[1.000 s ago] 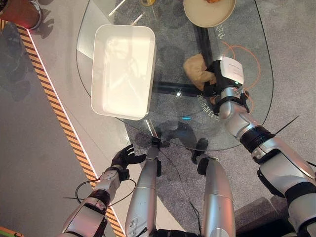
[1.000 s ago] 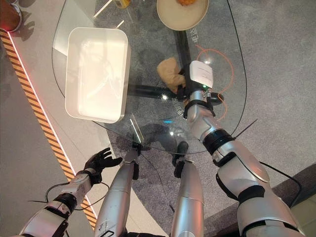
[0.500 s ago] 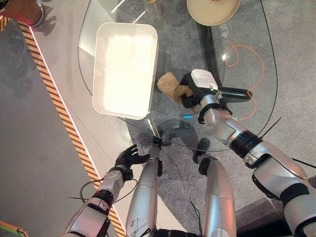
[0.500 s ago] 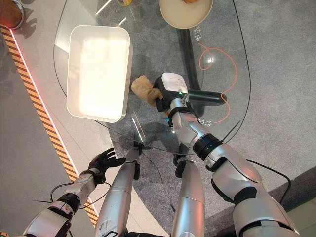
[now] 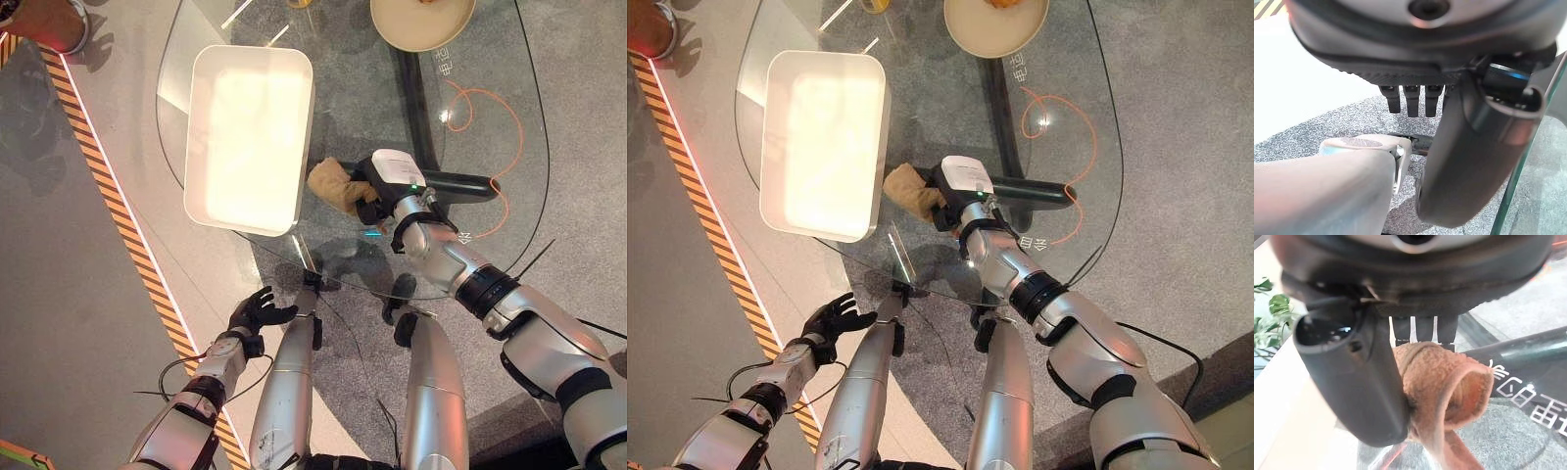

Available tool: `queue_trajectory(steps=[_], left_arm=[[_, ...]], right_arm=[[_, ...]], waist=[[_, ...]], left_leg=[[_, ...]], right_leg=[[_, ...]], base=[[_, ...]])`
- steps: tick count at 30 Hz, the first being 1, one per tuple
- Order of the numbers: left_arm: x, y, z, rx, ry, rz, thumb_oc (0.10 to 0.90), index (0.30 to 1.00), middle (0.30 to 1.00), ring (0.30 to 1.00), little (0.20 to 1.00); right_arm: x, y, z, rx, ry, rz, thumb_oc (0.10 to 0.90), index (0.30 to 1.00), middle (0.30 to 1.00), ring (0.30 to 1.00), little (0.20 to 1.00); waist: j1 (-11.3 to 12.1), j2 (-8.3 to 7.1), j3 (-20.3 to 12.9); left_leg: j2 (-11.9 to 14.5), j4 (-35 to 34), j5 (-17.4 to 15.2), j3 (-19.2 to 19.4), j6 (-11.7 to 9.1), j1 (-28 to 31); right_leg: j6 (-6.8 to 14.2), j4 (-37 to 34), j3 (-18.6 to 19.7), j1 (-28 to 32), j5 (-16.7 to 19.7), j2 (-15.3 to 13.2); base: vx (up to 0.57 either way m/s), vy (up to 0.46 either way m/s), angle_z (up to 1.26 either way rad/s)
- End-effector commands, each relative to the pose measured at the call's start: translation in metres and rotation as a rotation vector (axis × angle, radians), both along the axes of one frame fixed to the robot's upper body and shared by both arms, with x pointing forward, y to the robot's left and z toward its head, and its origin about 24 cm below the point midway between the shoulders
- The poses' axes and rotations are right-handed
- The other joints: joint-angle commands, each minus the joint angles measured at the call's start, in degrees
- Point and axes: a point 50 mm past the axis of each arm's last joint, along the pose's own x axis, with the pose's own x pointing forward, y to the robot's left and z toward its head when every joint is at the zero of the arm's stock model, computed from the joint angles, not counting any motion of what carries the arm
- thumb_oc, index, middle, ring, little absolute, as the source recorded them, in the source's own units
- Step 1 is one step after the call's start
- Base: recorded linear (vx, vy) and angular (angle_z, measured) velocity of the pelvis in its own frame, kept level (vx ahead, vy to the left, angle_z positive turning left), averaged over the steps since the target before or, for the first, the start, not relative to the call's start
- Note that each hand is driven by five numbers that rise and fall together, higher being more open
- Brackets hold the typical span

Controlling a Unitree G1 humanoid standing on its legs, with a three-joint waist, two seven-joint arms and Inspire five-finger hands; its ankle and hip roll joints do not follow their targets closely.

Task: Wipe the table with a cloth and put it in the basket.

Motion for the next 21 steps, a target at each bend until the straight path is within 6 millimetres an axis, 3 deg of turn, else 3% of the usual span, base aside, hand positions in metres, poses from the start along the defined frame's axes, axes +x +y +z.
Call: queue_trajectory(steps=[1,21], left_arm=[[-0.01,-0.001,-0.01,0.035,0.026,0.006,0.8,0.9,0.9,0.9,0.9],[-0.003,0.004,-0.003,0.025,0.0,0.043,0.8,0.9,0.9,0.9,0.9]], right_arm=[[-0.018,0.043,0.015,0.001,-0.083,0.243,0.1,0.3,0.3,0.3,0.2],[-0.024,0.04,-0.003,0.001,-0.038,0.256,0.1,0.3,0.3,0.3,0.2]], waist=[[-0.49,0.94,-1.19],[-1.24,0.09,-1.19]], left_leg=[[-2.72,7.42,-6.84,5.13,2.99,-0.19],[-2.33,7.28,-6.63,5.32,2.75,-0.64]], right_leg=[[3.6,-10.14,2.15,1.25,7.68,1.47],[4.0,-10.92,2.41,1.0,8.31,1.42]], base=[[0.0,0.0,0.0],[0.0,0.0,0.0]])
